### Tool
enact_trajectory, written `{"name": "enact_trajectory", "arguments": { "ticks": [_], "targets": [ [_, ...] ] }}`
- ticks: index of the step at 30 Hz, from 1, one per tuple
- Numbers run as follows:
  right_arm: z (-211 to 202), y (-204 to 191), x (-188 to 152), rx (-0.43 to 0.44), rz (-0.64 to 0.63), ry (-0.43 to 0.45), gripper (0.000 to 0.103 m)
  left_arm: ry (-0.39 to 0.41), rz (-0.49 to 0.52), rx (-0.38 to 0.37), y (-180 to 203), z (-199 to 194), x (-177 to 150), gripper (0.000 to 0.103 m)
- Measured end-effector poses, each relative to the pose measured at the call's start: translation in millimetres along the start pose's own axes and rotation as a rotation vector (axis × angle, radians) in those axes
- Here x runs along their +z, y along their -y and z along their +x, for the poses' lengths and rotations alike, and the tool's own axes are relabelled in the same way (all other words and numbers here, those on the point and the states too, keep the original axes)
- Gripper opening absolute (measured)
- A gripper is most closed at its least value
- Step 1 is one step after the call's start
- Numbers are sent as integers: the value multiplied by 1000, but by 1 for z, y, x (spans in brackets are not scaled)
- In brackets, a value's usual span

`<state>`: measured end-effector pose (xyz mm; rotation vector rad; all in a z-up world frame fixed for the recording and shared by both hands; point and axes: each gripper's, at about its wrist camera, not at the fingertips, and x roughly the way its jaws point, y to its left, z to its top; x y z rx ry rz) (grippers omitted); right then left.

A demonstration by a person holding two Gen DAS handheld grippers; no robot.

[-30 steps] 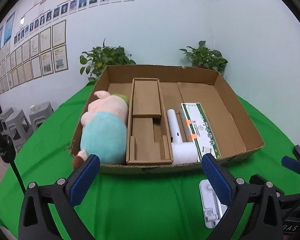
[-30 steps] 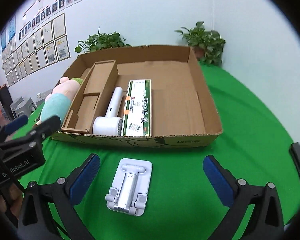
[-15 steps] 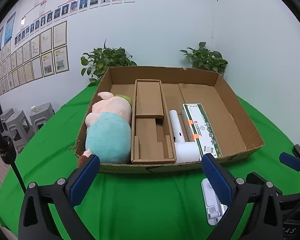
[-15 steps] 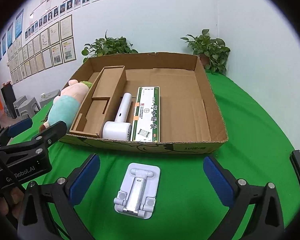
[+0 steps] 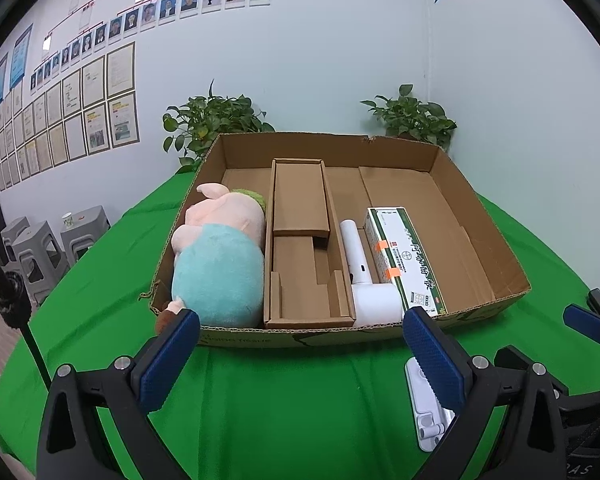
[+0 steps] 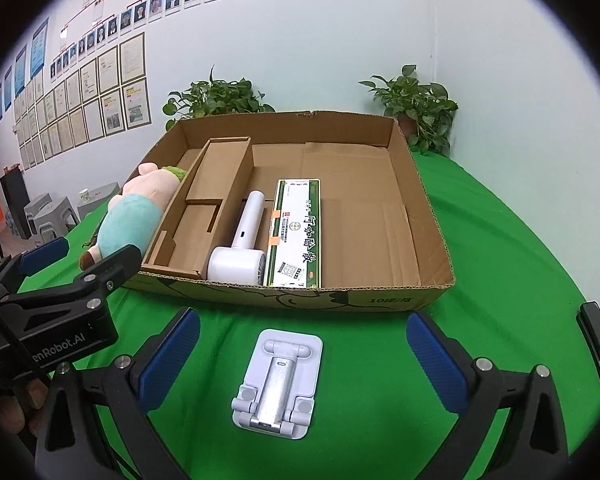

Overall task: Organize objects
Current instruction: 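Open the right gripper and withdraw from the box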

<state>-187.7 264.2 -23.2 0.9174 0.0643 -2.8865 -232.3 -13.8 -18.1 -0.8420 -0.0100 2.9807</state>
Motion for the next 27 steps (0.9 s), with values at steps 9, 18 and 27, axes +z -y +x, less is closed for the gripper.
{"name": "enact_trajectory", "arguments": {
  "ticks": [9, 18, 27],
  "targets": [
    [2, 0, -3, -15, 8, -7, 103, -23, -4, -18, -1, 7, -1, 102],
    [-1, 5, -3, -29, 15, -8, 103, -21, -11, -17, 0, 10, -1, 102],
    [-3, 5, -6, -34, 13, -11, 103, -44, -24, -53, 0, 9, -5, 102]
  ]
}}
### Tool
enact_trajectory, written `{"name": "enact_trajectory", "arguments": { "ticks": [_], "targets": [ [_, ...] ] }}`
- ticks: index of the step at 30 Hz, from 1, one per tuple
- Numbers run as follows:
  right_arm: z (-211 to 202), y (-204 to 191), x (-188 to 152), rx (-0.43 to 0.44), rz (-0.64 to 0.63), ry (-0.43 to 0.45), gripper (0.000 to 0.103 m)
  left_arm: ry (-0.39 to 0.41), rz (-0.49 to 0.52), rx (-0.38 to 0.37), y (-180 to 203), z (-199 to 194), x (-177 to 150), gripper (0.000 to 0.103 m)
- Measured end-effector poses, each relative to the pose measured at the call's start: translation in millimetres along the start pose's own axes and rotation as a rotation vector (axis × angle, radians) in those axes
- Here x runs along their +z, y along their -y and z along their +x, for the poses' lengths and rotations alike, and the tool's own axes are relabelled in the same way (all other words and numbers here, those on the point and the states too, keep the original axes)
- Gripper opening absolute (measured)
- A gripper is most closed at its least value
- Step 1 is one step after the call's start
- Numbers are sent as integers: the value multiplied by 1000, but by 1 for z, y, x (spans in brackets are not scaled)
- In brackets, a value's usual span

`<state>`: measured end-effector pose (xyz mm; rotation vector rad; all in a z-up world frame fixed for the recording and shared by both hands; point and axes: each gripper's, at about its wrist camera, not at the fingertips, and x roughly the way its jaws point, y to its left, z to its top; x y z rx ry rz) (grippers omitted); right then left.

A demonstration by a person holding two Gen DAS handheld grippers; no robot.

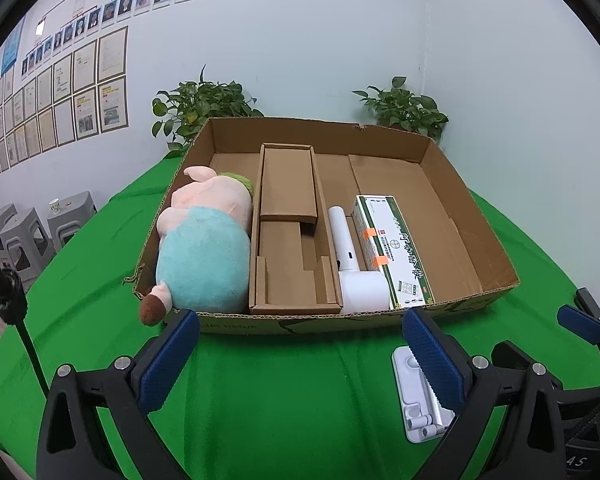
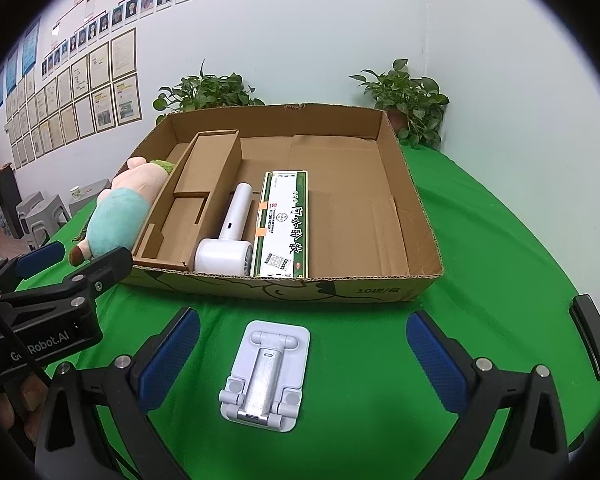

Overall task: Organize objects
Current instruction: 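Open the right gripper and withdraw from the box, then move the right gripper to the white phone stand and grasp it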

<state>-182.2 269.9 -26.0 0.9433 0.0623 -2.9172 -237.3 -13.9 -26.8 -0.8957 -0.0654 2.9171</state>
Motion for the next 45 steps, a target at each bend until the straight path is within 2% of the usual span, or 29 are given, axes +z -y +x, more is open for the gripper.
{"name": "enact_trajectory", "arguments": {
  "ticks": [31, 35, 39, 42, 45],
  "targets": [
    [-1, -2, -4, 4, 3, -8, 103, -19, -10, -31, -2, -7, -4, 101],
    [5, 2, -10, 19, 2, -31, 103, -61, -13, -77, -6, 0, -8, 101],
    [17, 16, -28, 12, 7, -94, 103, -153, -3, -138, -12, 13, -22, 101],
    [34, 28, -49, 31, 23, -198, 103, -244, 3, -186, -18, 25, -41, 101],
    [47, 27, -63, 64, 36, -278, 103, -278, -9, -210, -21, 28, -54, 101]
  ]
}}
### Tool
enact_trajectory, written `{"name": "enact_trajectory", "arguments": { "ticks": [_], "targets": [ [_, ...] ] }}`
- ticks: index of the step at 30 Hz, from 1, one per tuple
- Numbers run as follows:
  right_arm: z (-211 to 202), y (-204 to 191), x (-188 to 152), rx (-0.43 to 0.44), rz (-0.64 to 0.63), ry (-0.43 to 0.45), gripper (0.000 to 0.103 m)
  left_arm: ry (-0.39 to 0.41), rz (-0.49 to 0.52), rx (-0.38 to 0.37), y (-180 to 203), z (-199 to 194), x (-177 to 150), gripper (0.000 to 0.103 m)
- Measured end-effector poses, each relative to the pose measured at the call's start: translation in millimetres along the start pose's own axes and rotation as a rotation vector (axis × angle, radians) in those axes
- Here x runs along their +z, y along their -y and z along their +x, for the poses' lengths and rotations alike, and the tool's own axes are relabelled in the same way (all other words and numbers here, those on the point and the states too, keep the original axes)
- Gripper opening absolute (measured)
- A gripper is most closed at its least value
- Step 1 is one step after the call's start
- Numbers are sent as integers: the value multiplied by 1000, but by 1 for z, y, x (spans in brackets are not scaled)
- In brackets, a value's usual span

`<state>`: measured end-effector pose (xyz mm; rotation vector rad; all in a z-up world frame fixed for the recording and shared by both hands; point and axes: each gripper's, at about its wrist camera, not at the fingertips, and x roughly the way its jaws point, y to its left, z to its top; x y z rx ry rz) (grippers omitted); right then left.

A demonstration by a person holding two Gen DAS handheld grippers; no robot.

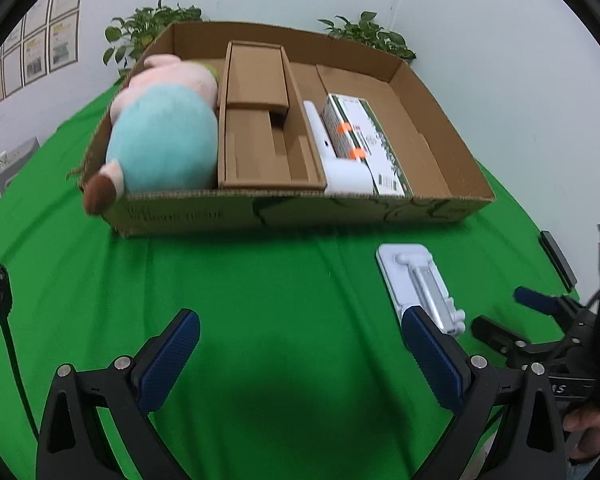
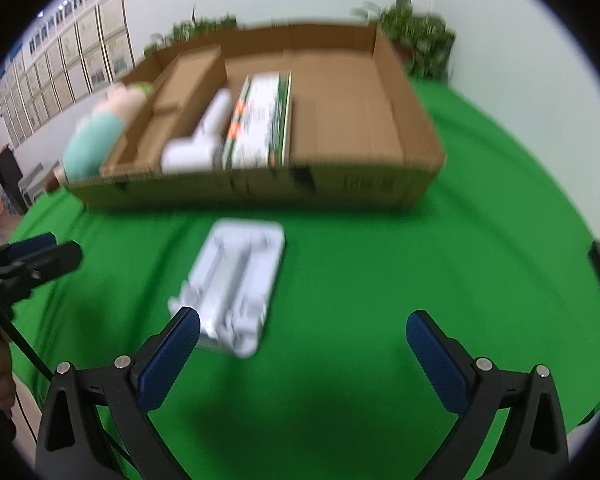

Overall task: Organize objects
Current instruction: 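Move the right gripper to the white phone stand and grasp it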

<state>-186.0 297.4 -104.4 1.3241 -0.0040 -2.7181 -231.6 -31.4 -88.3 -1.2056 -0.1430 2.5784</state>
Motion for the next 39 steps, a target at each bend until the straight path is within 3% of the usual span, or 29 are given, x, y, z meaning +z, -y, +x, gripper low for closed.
{"name": "enact_trajectory", "arguments": {
  "ticks": [3, 8, 12, 15, 19, 27, 28, 31, 34, 39],
  "targets": [
    [13, -11, 0, 93, 15, -52, 103, -3, -9, -15, -2, 0, -3, 101],
    [29, -39, 12, 124, -43, -58, 101, 8, -29, -12, -8, -7, -2, 101],
    [35, -49, 9, 74, -108, -68, 73, 20, -43, -11, -10, -11, 1, 101],
    [27, -46, 0, 83, -131, -57, 70, 26, -39, -10, -7, -12, 1, 101],
    [9, -35, -22, 97, -153, -59, 69, -9, -58, -109, 3, -5, 3, 101],
    [-22, 5, -59, 83, -130, -49, 73, -135, -20, -398, 59, 29, 6, 101],
    [-22, 7, -60, 70, -128, -49, 85, -148, -14, -412, 64, 33, 6, 101],
    [-25, 11, -67, 75, -126, -36, 89, -208, 7, -469, 83, 49, 4, 101],
    [-25, 5, -69, 79, -158, -6, 96, -267, -13, -524, 91, 61, -2, 93],
    [-11, -5, -63, 57, -171, -13, 96, -298, -53, -564, 92, 72, -7, 82]
  ]
}}
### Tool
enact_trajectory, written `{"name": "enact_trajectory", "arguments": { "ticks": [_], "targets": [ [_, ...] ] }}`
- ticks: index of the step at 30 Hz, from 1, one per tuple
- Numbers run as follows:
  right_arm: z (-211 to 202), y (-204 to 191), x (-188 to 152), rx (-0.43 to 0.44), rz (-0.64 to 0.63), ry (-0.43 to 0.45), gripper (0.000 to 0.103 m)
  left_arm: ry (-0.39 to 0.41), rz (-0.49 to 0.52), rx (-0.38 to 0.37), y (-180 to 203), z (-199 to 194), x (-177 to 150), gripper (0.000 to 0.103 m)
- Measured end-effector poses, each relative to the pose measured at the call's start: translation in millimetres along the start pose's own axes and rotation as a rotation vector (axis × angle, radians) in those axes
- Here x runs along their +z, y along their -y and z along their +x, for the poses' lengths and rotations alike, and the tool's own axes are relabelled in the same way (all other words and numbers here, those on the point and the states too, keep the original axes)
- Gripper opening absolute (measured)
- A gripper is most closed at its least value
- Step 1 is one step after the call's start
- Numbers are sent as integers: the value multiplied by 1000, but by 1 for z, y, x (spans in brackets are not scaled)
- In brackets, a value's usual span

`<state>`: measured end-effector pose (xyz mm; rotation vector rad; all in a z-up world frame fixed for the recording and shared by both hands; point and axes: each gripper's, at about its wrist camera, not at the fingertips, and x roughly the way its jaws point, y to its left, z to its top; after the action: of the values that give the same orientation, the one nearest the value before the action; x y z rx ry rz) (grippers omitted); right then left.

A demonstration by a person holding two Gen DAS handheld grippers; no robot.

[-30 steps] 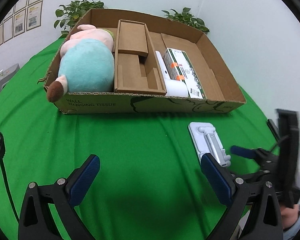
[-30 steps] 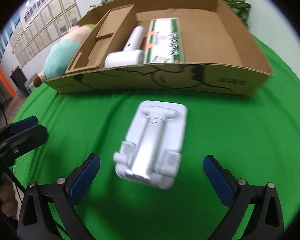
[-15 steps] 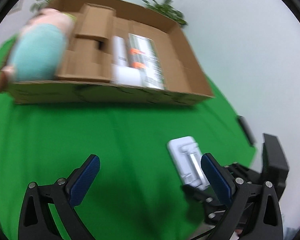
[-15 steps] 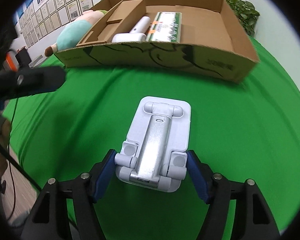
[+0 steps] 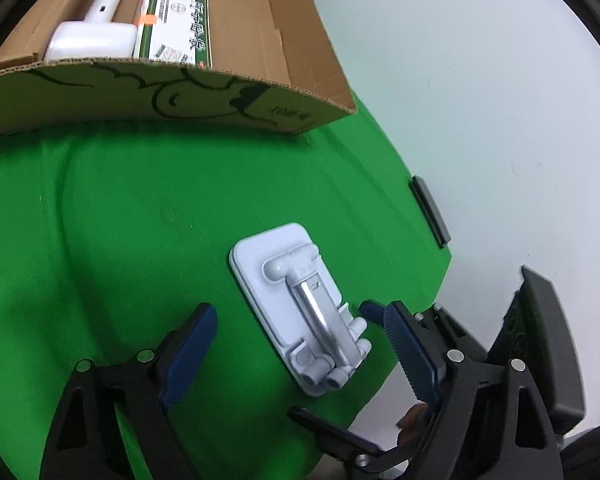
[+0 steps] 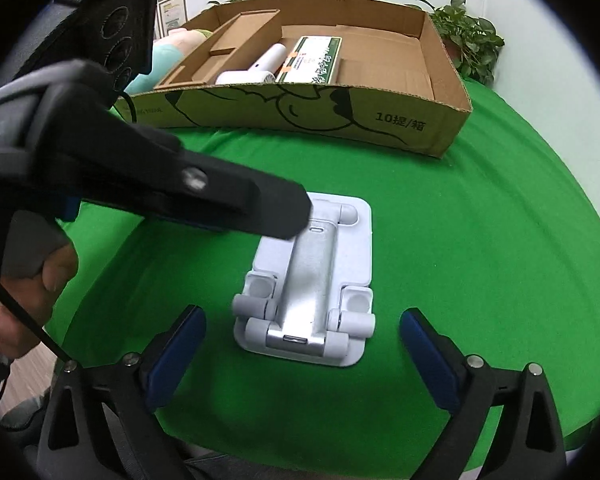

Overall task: Organize objects
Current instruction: 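Move the right gripper to the white phone stand and grasp it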

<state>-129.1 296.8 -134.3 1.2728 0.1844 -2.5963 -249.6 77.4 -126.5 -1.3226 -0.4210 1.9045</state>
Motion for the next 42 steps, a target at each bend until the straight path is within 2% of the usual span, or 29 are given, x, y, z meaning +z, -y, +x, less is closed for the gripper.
{"name": "enact_trajectory", "arguments": {
  "ticks": [2, 4, 7, 8, 9, 13, 15, 19, 25, 27, 29, 36, 42],
  "targets": [
    [0, 0, -1, 6, 2, 8, 90, -10, -13, -18, -1, 1, 0, 76],
    [-4, -2, -1, 0, 6, 16, 70, -13, -16, -17, -2, 1, -2, 74],
    [-3, -1, -1, 18, 37, 18, 68, -20, -9, -16, -1, 1, -4, 62],
    [-4, -1, -1, 19, 52, 19, 68, -24, -12, -17, -1, 2, -5, 53],
    [-5, 1, -1, 40, 75, 22, 67, -27, -12, -12, -1, 3, -7, 49],
    [-6, 10, 1, 106, 149, 24, 67, -19, -5, 26, -4, -1, -10, 36],
    [-6, 13, 1, 128, 177, 27, 60, -11, -14, 42, -5, -3, -11, 29],
    [-10, 7, -4, 125, 171, 30, 60, -10, -38, 46, -12, -7, -11, 24],
    [-10, -1, -7, 96, 163, 34, 60, -8, -68, 37, -14, -6, -16, 23],
    [-9, -2, -8, 86, 162, 39, 59, -15, -71, 44, -16, -7, -17, 16],
    [-9, 0, -8, 90, 182, 39, 59, -23, -85, 40, -19, -7, -17, 14],
    [-13, 15, -13, 202, 279, 28, 59, -39, -157, -32, -32, -15, -21, 14],
    [-14, 14, -14, 251, 308, 29, 59, -25, -144, -29, -31, -26, -27, 14]
  ]
}}
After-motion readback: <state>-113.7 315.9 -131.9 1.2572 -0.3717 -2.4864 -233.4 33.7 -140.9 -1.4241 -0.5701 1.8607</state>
